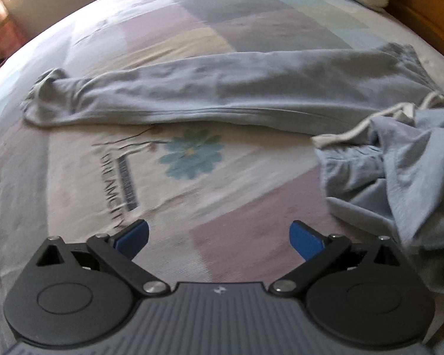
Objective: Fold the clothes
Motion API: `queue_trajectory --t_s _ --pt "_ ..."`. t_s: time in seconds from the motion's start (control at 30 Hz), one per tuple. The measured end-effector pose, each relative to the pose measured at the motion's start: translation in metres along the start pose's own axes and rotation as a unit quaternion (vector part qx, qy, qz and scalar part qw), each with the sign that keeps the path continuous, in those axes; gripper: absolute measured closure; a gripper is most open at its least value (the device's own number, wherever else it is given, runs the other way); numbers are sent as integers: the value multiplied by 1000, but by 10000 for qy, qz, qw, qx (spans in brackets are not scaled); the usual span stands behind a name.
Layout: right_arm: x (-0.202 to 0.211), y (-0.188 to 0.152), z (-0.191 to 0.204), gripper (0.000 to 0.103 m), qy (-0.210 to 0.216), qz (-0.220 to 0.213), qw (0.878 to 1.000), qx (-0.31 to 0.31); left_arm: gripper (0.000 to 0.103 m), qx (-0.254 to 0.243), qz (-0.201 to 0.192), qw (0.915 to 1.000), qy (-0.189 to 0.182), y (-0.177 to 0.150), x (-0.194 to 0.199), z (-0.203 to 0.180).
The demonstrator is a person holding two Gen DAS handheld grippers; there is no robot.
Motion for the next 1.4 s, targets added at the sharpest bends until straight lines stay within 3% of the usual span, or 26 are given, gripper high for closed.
queue_trajectory --t_s 0.17,0.27,0.43,0.5,0.6,0.77,0.83,0.9,0.97,1.0,1.1,1.13,1.23,1.3,1.4 --pt "9 -27 7 0 -274 362 9979 459 2 57 50 9999 80 -13 2 14" --pt "20 -64 23 0 -284 787 9893 1193 2 30 110 9999 99 -22 3 18" --pt "23 -126 26 0 -703 1517 9422 2902 2 197 255 9995 31 -34 -5 23" --pt "14 -137 21 0 -831 1536 9285 3278 2 264 287 9992 -2 -36 -8 23" --pt "-4 -129 16 1 -1146 1384 9185 3523 2 288 272 9992 -64 -35 -8 21" --pt "-17 -82 22 7 -989 1004 9313 3358 2 161 240 9995 -122 -32 -6 18" --pt "-23 -76 26 21 -843 1053 9288 3450 2 186 239 9995 -133 -31 -6 19" --pt "-25 -79 32 27 -798 1096 9212 3648 2 236 227 9993 -162 -31 -6 21" --pt "-25 -82 36 40 -733 1155 9190 3696 2 260 224 9993 -176 -32 -6 21" --pt "-25 -84 38 52 -699 1186 9183 3712 2 267 239 9992 -179 -33 -7 22" --pt "-25 -89 43 70 -597 1278 9158 3760 2 304 289 9989 -198 -36 -9 22" --pt "-23 -81 42 78 -517 1258 9264 3512 2 316 304 9988 -205 -38 -9 23" --pt "-12 -41 25 83 -205 1011 9642 2442 2 315 333 9987 -209 -39 -9 24" --pt "-4 -11 11 84 -175 758 9785 1910 2 299 346 9987 -211 -39 -8 25" --pt "3 32 -15 84 -185 397 9898 1353 2 284 340 9988 -202 -37 -7 27"
Point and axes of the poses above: each gripper's, at about its wrist camera, not at the fingertips, and x roughly against the way its jaws point, z to its left, y to its top, the point moved 5 cm from there along -x, roughly the way its jaws point, and after that the axes turned 1 degree about -y, right-handed, at the moved point
